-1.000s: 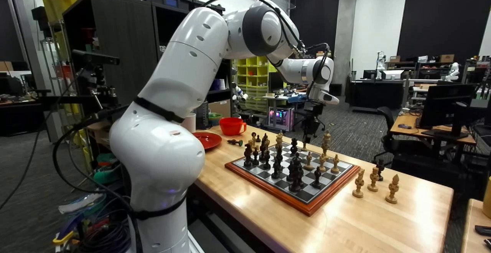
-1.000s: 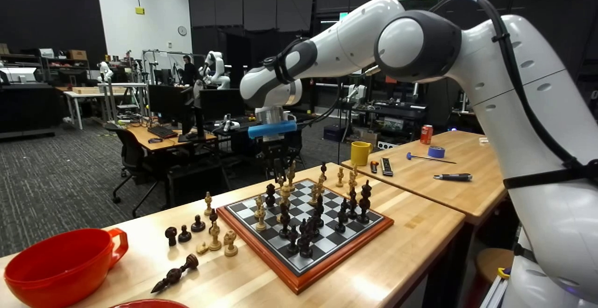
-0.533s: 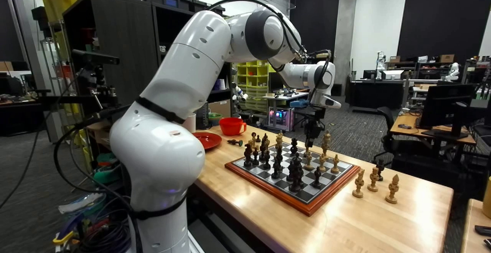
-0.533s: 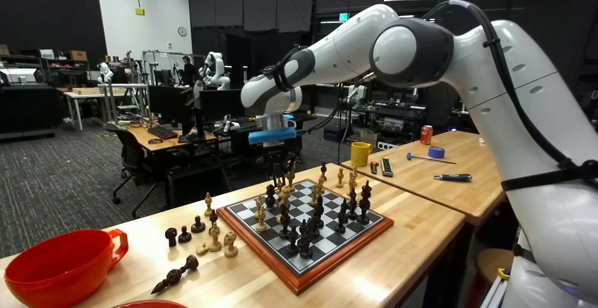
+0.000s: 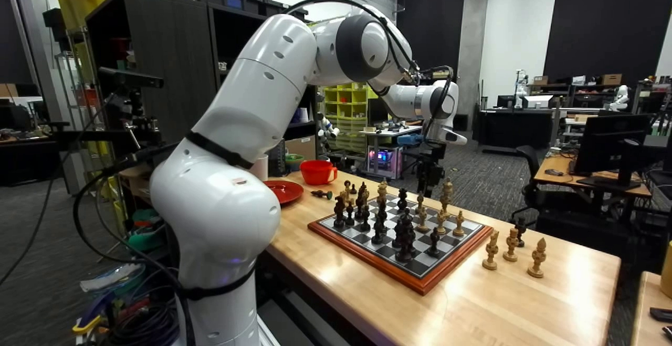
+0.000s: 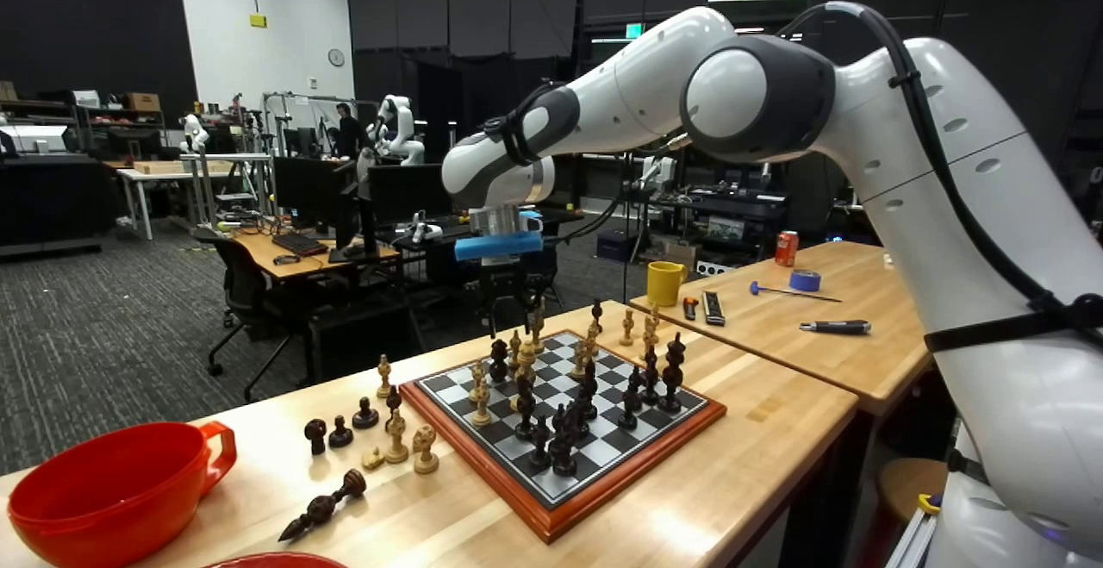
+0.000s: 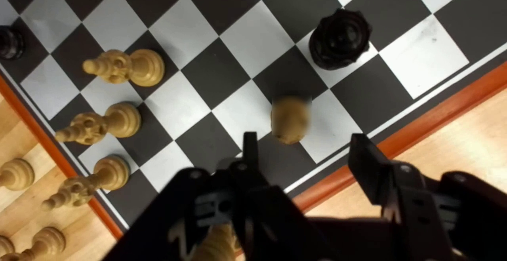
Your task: Put one white chess piece on the chessboard.
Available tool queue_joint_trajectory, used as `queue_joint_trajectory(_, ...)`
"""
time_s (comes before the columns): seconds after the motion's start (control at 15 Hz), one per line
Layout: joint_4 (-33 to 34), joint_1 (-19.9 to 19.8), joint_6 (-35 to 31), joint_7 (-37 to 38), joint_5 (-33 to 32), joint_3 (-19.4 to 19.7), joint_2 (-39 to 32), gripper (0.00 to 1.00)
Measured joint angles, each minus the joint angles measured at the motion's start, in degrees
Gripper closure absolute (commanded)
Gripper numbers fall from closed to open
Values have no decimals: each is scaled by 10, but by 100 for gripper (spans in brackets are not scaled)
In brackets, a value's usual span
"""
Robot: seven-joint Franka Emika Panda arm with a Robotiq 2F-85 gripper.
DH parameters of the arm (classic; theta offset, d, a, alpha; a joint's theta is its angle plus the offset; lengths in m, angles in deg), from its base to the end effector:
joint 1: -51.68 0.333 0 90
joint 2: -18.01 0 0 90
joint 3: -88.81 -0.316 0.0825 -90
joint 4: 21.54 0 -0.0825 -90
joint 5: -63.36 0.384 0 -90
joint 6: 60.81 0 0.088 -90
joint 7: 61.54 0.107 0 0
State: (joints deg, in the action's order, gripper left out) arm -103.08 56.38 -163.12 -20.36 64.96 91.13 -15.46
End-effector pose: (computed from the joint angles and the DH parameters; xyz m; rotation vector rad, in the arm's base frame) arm 0.6874 0.0357 0.3400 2.8712 -1.0188 -0.3161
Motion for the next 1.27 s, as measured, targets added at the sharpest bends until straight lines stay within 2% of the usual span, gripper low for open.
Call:
queue_joint_trajectory(0.07, 4, 0, -1, -2, 2, -2, 0, 2)
queue_joint_trajectory(0.13, 9, 1, -1, -5, 4, -3, 1, 0)
queue_joint_trajectory(0.47, 23, 7, -14, -54, 24, -23, 29, 0)
queue_joint_trajectory(0.73, 20, 10, -9, -141, 33, -44, 79, 0)
queue_joint_trajectory(1.07, 7, 11, 46, -268, 15, -55, 163, 0)
queue_joint_trajectory(1.27, -11, 13, 57, -296, 8, -58, 196, 0)
